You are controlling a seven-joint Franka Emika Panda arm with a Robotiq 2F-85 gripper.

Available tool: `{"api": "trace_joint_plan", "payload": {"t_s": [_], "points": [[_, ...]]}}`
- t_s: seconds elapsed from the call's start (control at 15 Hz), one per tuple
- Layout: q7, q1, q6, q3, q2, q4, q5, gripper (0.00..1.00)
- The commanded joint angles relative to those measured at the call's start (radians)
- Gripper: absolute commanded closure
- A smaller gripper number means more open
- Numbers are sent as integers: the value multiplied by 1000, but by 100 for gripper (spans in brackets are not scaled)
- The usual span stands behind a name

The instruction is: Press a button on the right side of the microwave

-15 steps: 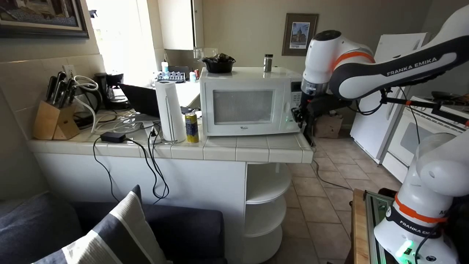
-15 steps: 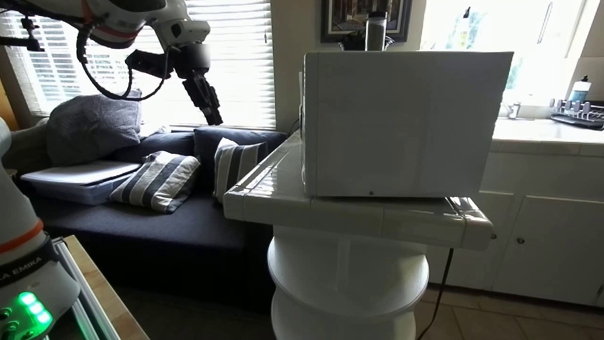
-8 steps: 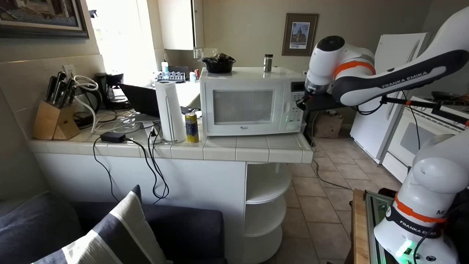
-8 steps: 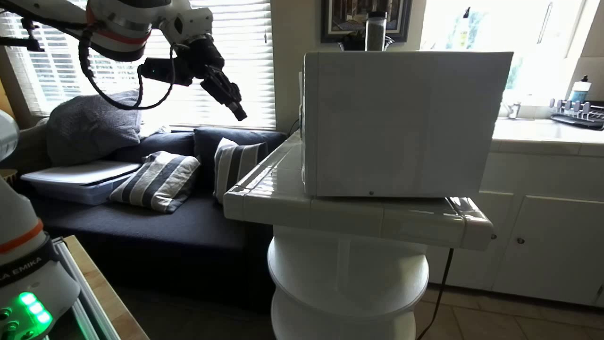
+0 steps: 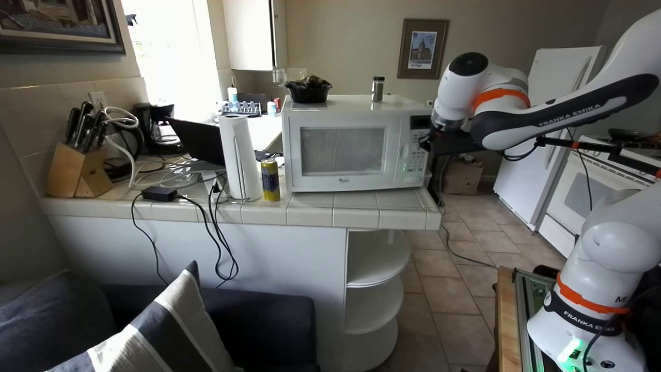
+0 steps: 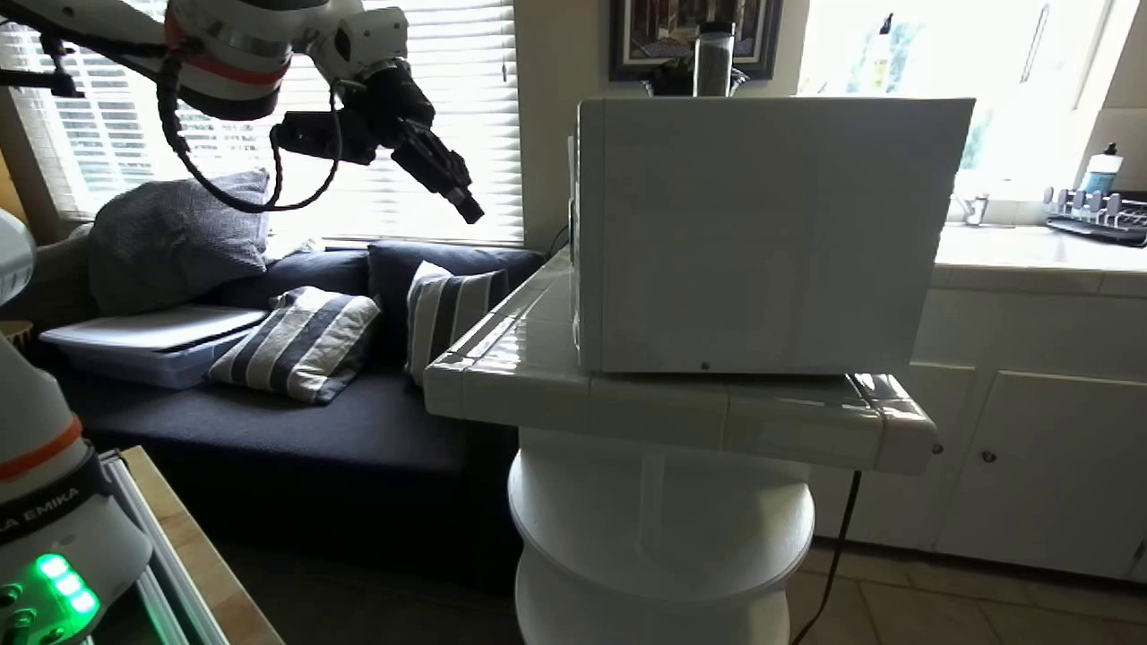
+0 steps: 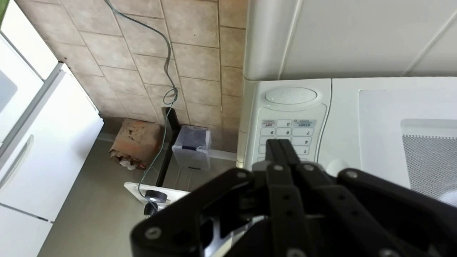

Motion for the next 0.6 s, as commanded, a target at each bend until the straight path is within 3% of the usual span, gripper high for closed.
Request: {"api": "trace_joint_plan", "payload": {"t_s": [0.0, 0.2, 0.53], "points": [[11, 33, -15, -27, 3, 4, -16, 99], [8, 30, -13, -34, 15, 15, -17, 100], [-70, 19, 97, -137, 64, 49, -29, 100]]}}
